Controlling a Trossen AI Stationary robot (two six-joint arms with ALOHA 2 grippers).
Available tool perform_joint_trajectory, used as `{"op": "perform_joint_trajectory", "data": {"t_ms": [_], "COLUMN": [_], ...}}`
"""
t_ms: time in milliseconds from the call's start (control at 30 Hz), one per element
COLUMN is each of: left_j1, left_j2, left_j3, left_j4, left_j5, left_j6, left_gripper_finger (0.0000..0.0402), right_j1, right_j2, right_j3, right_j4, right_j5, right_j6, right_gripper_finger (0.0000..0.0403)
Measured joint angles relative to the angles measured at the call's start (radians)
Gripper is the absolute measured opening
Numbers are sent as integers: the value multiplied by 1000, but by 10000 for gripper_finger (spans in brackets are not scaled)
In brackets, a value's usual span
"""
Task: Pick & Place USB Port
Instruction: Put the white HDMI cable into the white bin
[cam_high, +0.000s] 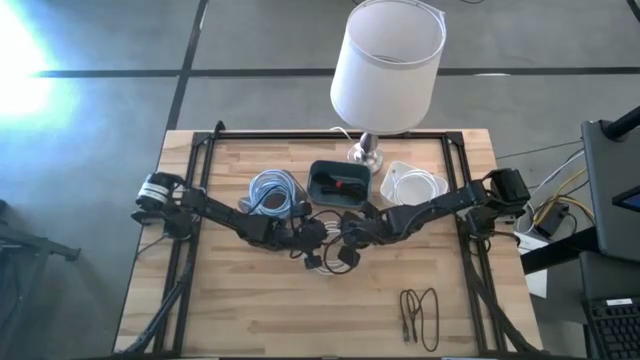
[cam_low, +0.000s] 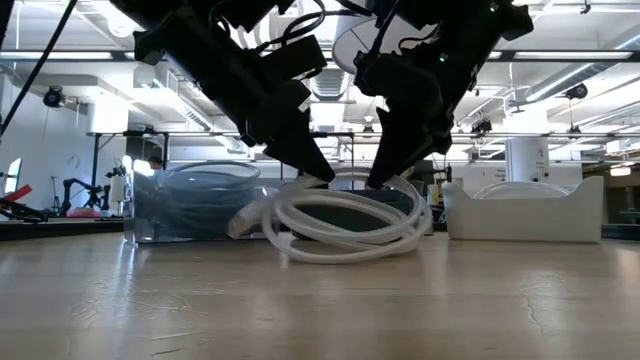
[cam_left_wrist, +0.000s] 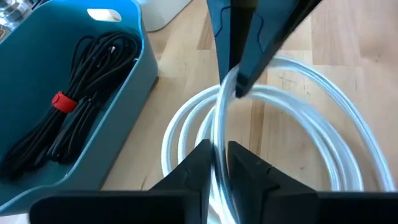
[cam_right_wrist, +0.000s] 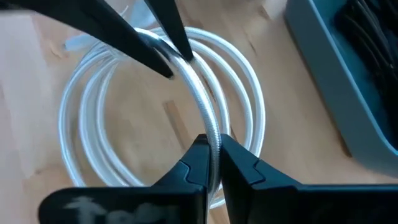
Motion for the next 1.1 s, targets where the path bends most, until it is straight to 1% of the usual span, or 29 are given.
{"op": "perform_joint_trajectory", "data": {"t_ms": [200, 367, 567, 867, 1033, 1100], "left_j1": [0, 0, 1, 1, 2, 2], "left_j2": [-1, -1, -1, -1, -1, -1], "left_j3": [-3, -4, -9, -10, -10, -10], "left_j4": [-1, -1, -6, -9, -9, -9], "left_j5": [-5, -9, -12, -12, -12, -12], "left_j6": [-24, -25, -26, -28, -29, -29], "left_gripper_finger": [90, 99, 100, 100, 100, 100], "right_j1": [0, 0, 27, 129, 154, 154], "right_j2": [-9, -62, -156, -315, -383, -403], "right_j3": [0, 0, 0, 0, 0, 0], "right_j4": [-49, -165, -366, -580, -719, -780], "right_j5": [-1, 8, 175, 423, 525, 549], "right_j6": [7, 86, 244, 419, 529, 570], "right_gripper_finger": [17, 16, 16, 21, 21, 21]}}
